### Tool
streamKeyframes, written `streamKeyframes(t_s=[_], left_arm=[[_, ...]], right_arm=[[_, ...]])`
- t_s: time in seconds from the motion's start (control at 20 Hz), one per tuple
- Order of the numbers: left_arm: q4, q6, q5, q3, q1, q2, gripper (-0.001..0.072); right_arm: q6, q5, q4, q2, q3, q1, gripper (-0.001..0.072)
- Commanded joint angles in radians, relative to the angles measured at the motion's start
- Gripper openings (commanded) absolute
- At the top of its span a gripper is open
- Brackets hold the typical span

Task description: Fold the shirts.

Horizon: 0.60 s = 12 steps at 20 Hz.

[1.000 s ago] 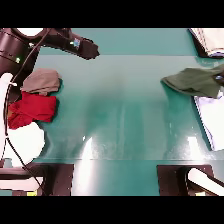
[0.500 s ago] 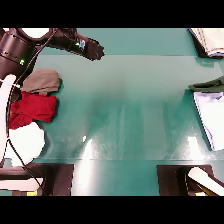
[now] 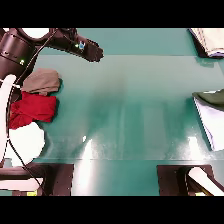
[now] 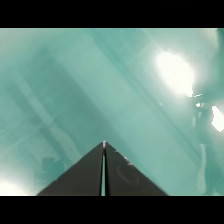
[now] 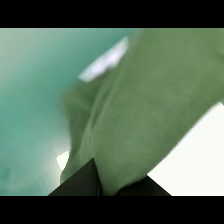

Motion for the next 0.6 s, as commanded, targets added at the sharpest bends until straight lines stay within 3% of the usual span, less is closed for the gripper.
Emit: streamKeyframes(t_s=[0.0, 0.05, 0.15, 0.2, 0.4, 0.55], left_arm=[[0.026, 0.003, -0.015, 0.0, 0.0, 0.0, 0.0029], [0.028, 0.003, -0.015, 0.0, 0.0, 0.0, 0.0029], [0.028, 0.017, -0.015, 0.0, 0.0, 0.0, 0.0029], [0.028, 0.026, -0.016, 0.0, 0.0, 0.0, 0.0029], [0.028, 0.027, -0.017, 0.0, 0.0, 0.0, 0.0029], [0.027, 0.027, -0.006, 0.0, 0.0, 0.0, 0.0029]], right_arm=[[0.101, 0.135, -0.216, 0.006, 0.001, -0.002, 0.0022], [0.11, 0.164, -0.26, 0.006, 0.001, -0.002, 0.0058], [0.115, 0.195, -0.324, 0.006, 0.001, -0.002, 0.0488], [0.115, 0.2, -0.327, 0.006, 0.001, -0.002, 0.0561], [0.116, 0.211, -0.292, 0.005, 0.001, -0.002, 0.056], [0.116, 0.216, -0.059, 0.005, 0.001, -0.002, 0.0554]])
